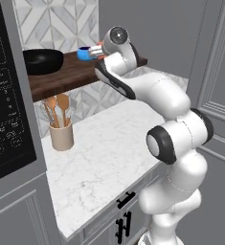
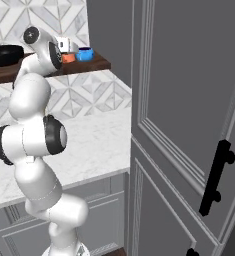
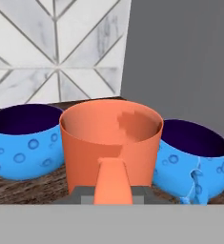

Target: Gather all objects into one cabinet and sort the glasses and bowls to opposite sides.

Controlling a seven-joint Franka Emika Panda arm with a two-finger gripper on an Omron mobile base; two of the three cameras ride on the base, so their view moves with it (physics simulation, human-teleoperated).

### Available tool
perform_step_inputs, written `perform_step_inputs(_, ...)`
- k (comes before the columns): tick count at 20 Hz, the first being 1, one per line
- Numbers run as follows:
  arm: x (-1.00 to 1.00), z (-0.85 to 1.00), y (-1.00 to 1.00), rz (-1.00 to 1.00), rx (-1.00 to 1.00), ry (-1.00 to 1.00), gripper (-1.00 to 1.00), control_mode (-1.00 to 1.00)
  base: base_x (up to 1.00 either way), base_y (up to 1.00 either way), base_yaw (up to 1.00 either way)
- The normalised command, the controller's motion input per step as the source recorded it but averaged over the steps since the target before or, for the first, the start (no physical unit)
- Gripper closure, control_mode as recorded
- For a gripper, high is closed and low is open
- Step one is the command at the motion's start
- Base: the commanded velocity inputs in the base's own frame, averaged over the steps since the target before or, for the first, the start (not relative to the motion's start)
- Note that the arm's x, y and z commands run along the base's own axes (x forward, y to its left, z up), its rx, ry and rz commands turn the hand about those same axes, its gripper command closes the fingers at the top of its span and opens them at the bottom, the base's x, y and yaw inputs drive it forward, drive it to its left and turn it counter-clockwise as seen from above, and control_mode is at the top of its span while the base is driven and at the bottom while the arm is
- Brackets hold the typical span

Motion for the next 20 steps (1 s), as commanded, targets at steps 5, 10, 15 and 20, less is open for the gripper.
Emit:
perform_step_inputs(5,0.18,-0.06,0.08,-0.03,0.00,0.00,1.00,-1.00,0.00,0.00,0.00)
perform_step_inputs(10,0.12,-0.13,0.14,-0.03,0.00,0.00,1.00,-1.00,0.00,0.00,0.00)
perform_step_inputs(15,0.04,-0.15,0.11,-0.02,0.00,0.00,-1.00,-1.00,0.00,0.00,0.00)
perform_step_inputs(20,0.00,-0.03,0.00,-0.03,0.00,0.00,-1.00,-1.00,0.00,0.00,0.00)
